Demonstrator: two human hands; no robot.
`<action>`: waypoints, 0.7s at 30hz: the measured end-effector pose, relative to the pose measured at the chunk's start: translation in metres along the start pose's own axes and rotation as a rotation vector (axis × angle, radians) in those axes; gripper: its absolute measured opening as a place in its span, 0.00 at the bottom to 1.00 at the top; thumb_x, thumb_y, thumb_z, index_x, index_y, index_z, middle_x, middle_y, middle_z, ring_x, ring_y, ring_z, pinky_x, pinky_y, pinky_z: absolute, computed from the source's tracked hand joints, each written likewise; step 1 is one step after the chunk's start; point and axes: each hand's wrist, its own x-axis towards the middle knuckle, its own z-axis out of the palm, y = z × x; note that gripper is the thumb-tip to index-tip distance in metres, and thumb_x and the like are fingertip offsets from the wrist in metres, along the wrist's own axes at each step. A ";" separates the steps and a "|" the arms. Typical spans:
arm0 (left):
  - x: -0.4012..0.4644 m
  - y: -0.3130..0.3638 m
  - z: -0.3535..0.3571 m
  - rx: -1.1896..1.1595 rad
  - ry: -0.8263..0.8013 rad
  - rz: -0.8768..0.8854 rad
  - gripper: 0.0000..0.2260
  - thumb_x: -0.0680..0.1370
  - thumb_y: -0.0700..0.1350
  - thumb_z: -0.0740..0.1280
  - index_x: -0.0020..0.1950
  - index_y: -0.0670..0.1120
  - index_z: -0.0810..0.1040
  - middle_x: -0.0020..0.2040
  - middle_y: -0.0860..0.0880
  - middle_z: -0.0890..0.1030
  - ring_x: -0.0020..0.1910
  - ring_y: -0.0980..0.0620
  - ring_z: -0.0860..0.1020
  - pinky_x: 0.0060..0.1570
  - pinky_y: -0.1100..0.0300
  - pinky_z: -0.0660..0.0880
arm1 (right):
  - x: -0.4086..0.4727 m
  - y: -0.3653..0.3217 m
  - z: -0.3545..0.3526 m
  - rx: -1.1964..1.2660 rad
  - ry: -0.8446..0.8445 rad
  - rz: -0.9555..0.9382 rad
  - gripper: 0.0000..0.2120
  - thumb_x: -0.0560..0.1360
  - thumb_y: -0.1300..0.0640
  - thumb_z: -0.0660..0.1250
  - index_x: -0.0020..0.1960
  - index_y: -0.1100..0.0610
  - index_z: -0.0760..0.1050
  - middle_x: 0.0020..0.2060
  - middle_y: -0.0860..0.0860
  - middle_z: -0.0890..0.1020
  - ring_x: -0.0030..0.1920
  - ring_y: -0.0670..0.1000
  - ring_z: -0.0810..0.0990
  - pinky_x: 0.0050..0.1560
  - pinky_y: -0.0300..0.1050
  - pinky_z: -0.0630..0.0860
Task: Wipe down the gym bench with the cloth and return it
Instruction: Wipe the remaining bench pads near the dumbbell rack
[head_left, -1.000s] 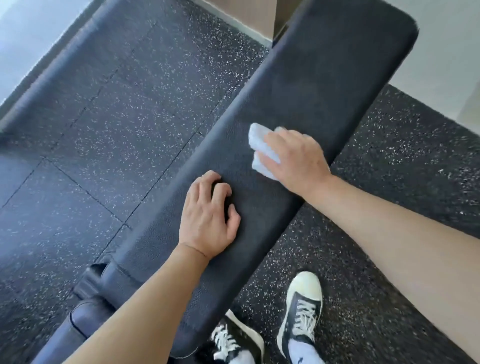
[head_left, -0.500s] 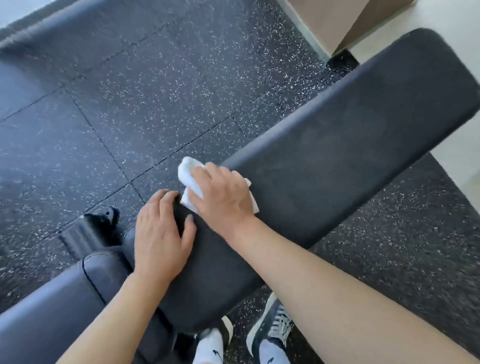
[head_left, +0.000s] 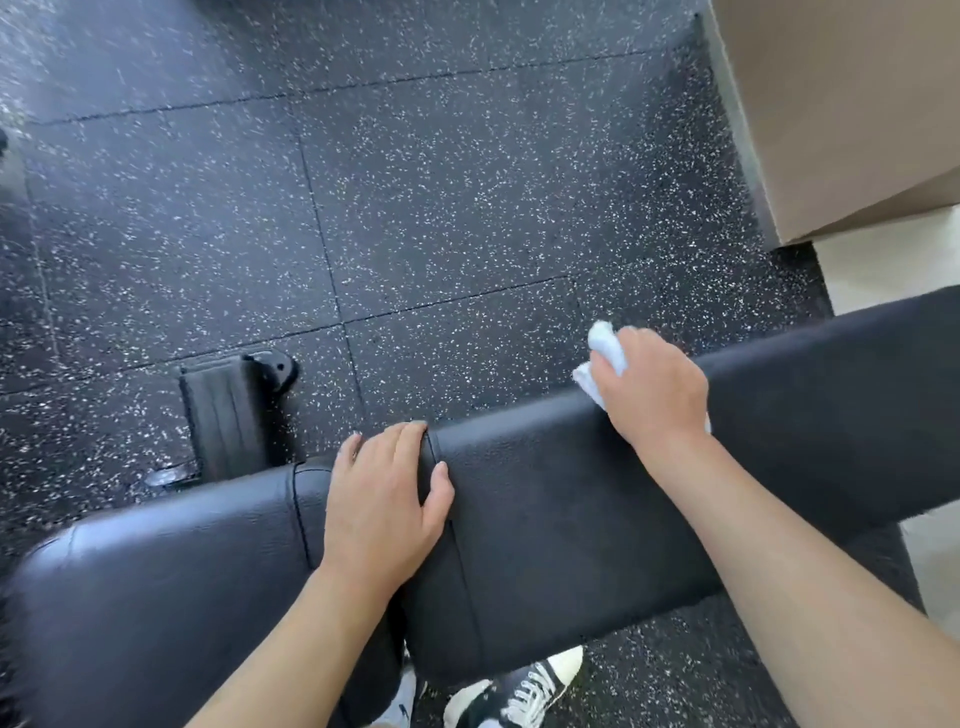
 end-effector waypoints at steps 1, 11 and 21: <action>0.001 -0.003 -0.002 0.035 0.015 -0.020 0.22 0.81 0.54 0.58 0.67 0.43 0.79 0.60 0.47 0.84 0.59 0.44 0.82 0.72 0.38 0.67 | -0.001 -0.026 -0.003 0.016 -0.068 -0.077 0.09 0.79 0.46 0.60 0.45 0.51 0.69 0.38 0.48 0.73 0.44 0.61 0.79 0.39 0.51 0.73; -0.005 -0.033 -0.014 0.086 0.010 -0.064 0.15 0.79 0.53 0.60 0.44 0.45 0.80 0.37 0.46 0.80 0.42 0.41 0.78 0.65 0.41 0.73 | -0.019 -0.190 -0.014 0.073 -0.547 -0.421 0.13 0.79 0.43 0.60 0.48 0.52 0.74 0.46 0.51 0.82 0.50 0.59 0.79 0.45 0.51 0.72; 0.002 -0.026 -0.013 0.042 0.007 -0.119 0.16 0.82 0.52 0.58 0.53 0.46 0.83 0.43 0.49 0.83 0.43 0.43 0.79 0.59 0.44 0.73 | 0.027 -0.092 -0.011 -0.176 -0.628 -0.179 0.15 0.75 0.38 0.59 0.54 0.45 0.77 0.49 0.49 0.82 0.47 0.59 0.76 0.46 0.51 0.71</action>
